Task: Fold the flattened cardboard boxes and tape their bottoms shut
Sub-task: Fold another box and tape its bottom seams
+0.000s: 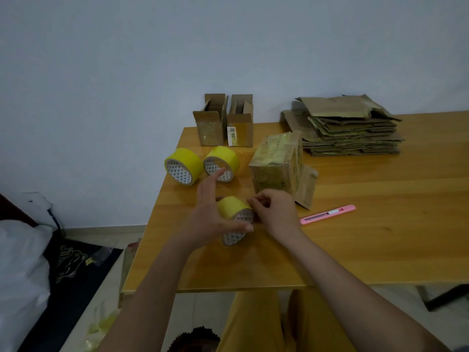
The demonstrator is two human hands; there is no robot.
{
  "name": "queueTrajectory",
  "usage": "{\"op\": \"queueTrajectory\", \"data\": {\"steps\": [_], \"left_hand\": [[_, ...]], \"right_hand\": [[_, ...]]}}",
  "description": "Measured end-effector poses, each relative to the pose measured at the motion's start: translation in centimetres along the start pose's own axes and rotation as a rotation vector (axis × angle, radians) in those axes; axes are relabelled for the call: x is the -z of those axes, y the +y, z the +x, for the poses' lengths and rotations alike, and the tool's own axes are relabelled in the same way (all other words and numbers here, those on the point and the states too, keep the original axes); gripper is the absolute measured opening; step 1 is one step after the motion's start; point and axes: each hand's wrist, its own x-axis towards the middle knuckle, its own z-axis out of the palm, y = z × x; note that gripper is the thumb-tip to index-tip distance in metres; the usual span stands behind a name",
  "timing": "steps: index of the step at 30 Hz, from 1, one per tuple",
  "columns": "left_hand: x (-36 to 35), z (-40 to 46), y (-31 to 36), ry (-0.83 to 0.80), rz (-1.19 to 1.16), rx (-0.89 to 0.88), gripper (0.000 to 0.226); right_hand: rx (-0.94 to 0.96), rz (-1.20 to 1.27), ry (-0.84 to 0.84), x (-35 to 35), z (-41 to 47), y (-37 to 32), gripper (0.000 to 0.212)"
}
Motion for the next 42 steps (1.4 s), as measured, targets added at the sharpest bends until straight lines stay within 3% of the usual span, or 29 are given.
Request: {"op": "queueTrajectory", "data": {"steps": [2, 6, 9, 16, 21, 24, 28, 32, 36, 38, 40, 42], "left_hand": [[0.6, -0.4, -1.0, 0.022, 0.059, -0.016, 0.109], [1.9, -1.2, -3.1, 0.126, 0.047, -0.043, 0.065], [3.6, -1.6, -3.8, 0.206, 0.097, -0.087, 0.045], [7.8, -0.9, -4.4, 0.113, 0.571, -0.308, 0.058], [6.7, -0.6, -3.8, 0.066, 0.609, -0.255, 0.052], [6.1, -0.6, -3.2, 0.025, 0.635, -0.235, 0.049], [6.2, -1.0, -2.1, -0.015, 0.665, -0.125, 0.056], [5.8, -0.7, -0.4, -0.034, 0.802, -0.077, 0.059], [4.0, 0.6, 1.1, 0.192, 0.601, -0.198, 0.037], [2.1, 1.5, 2.5, 0.287, 0.415, -0.208, 0.024], [-0.3, 2.5, 3.7, 0.269, 0.250, -0.125, 0.023], [-2.5, 3.6, 4.6, 0.233, 0.094, -0.012, 0.026]], "right_hand": [[-0.065, 0.065, 0.038, -0.6, -0.4, 0.1, 0.023], [-0.180, 0.316, -0.002, -1.5, -0.9, -0.6, 0.028], [-0.098, 0.164, -0.071, -2.3, -1.3, -1.4, 0.036], [-0.042, -0.164, -0.108, -3.5, -0.9, -1.8, 0.039], [-0.061, -0.466, -0.187, -3.8, -1.6, -1.8, 0.032], [-0.073, -0.460, -0.142, -3.7, -1.6, -2.2, 0.021], [-0.064, -0.431, -0.062, -2.8, -1.7, -2.2, 0.045], [0.060, -0.354, 0.016, -1.9, -2.0, -1.6, 0.017], [0.320, -0.121, 0.413, 1.3, -1.1, -1.4, 0.011], [0.333, 0.002, 0.572, 3.3, 0.3, -1.0, 0.011], [0.222, 0.092, 0.595, 5.2, 2.6, -0.2, 0.012], [0.067, 0.119, 0.473, 6.6, 5.0, 0.8, 0.032]]}}
